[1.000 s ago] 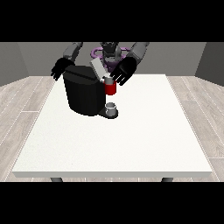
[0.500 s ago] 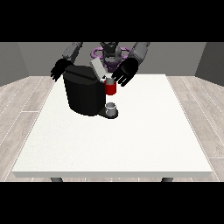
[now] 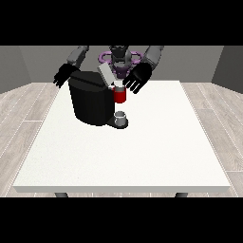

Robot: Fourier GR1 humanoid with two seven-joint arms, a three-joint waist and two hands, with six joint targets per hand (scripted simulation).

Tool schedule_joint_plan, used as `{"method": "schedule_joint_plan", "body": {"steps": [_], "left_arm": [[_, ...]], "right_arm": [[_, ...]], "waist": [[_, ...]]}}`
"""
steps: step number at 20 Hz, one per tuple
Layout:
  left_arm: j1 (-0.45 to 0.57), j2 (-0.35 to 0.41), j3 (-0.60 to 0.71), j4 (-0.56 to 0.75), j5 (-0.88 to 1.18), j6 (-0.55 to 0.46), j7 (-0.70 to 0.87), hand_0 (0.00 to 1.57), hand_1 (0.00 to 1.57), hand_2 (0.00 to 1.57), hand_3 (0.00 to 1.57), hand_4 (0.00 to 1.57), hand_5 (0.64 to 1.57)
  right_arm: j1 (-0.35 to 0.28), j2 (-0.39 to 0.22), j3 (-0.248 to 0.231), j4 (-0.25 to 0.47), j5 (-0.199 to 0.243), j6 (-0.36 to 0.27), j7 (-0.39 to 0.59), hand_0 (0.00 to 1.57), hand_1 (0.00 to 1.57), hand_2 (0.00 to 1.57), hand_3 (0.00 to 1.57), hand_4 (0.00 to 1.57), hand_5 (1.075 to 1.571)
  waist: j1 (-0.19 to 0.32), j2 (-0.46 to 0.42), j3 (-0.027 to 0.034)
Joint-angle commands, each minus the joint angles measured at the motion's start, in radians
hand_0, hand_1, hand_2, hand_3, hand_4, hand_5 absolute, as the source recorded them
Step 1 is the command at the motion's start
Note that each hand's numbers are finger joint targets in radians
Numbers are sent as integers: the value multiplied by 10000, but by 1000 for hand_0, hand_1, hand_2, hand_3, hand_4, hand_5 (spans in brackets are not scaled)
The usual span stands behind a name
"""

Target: Insert the coffee pod into the coffee machine and close the lid

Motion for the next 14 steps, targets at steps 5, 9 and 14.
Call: {"method": "schedule_joint_plan", "body": {"steps": [5, 9, 14], "left_arm": [[-309, 516, -413, 174, -497, -721, -346, 0, 0, 0, 0, 0, 1571], [-503, 357, -509, 149, -619, -1032, 118, 0, 0, 0, 0, 0, 1571], [197, 154, -393, 59, -609, -478, -338, 0, 0, 0, 0, 0, 1571]], "right_arm": [[-386, -32, -40, -98, -120, 67, 109, 0, 0, 0, 0, 415, 1571], [-240, 101, 58, 264, 92, -93, -123, 0, 0, 0, 0, 447, 1571], [-153, -244, -278, 175, -164, 72, 216, 0, 0, 0, 0, 375, 1571]], "waist": [[-126, 337, -11], [-48, 124, -9], [104, -43, -13]]}}
